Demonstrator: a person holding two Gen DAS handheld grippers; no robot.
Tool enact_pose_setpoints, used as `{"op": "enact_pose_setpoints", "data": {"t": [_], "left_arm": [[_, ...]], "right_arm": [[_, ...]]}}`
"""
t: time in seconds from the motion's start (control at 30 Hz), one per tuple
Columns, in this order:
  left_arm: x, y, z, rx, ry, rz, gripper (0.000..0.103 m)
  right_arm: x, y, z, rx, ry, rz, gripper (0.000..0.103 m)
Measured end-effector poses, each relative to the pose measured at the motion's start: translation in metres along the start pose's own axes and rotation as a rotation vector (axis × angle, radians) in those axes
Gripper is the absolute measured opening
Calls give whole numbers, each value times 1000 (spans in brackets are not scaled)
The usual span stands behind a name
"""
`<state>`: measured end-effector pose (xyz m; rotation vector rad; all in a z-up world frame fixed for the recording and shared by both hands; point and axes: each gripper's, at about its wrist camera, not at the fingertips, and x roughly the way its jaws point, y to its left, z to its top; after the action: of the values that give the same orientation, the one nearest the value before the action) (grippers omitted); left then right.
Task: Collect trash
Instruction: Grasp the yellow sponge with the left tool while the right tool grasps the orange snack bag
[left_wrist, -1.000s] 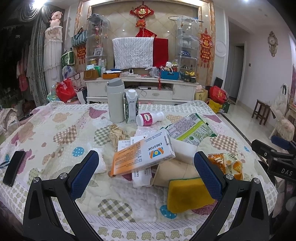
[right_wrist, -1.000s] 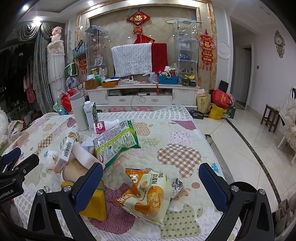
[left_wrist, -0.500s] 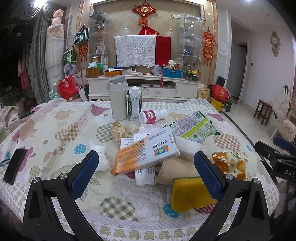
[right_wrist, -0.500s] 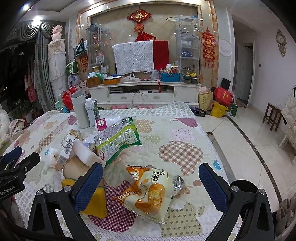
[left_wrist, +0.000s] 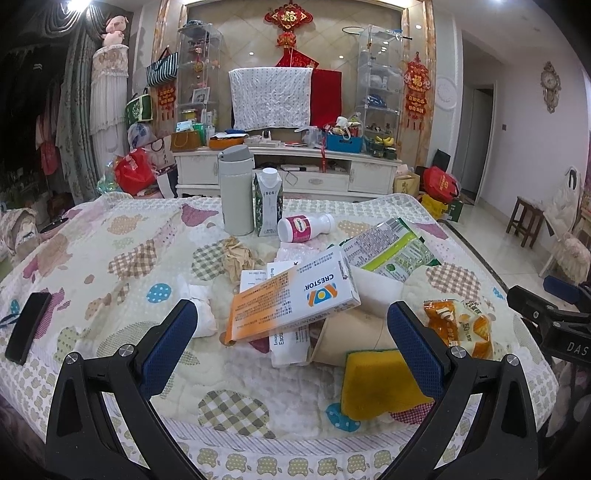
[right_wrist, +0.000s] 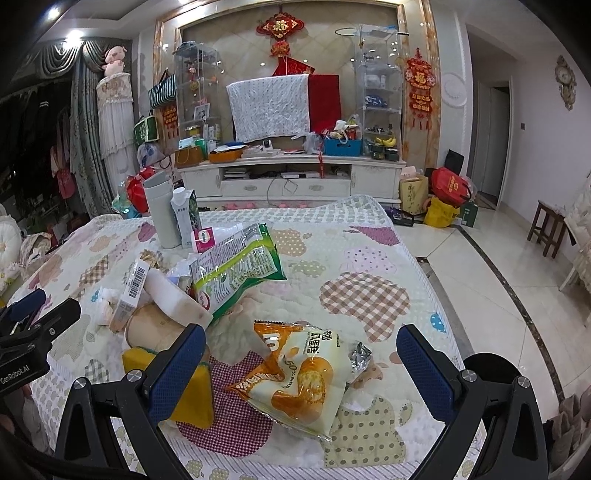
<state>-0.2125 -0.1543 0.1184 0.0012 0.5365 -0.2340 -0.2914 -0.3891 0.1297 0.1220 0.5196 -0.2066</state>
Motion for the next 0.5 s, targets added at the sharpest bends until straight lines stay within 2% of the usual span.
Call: {"op": "enact_pose_setpoints", "data": {"t": [0.5], "left_arm": [[3,2,-6,-2,15,-8,102]], "right_arm": [[5,-5,-3,2,37,12,103]]}}
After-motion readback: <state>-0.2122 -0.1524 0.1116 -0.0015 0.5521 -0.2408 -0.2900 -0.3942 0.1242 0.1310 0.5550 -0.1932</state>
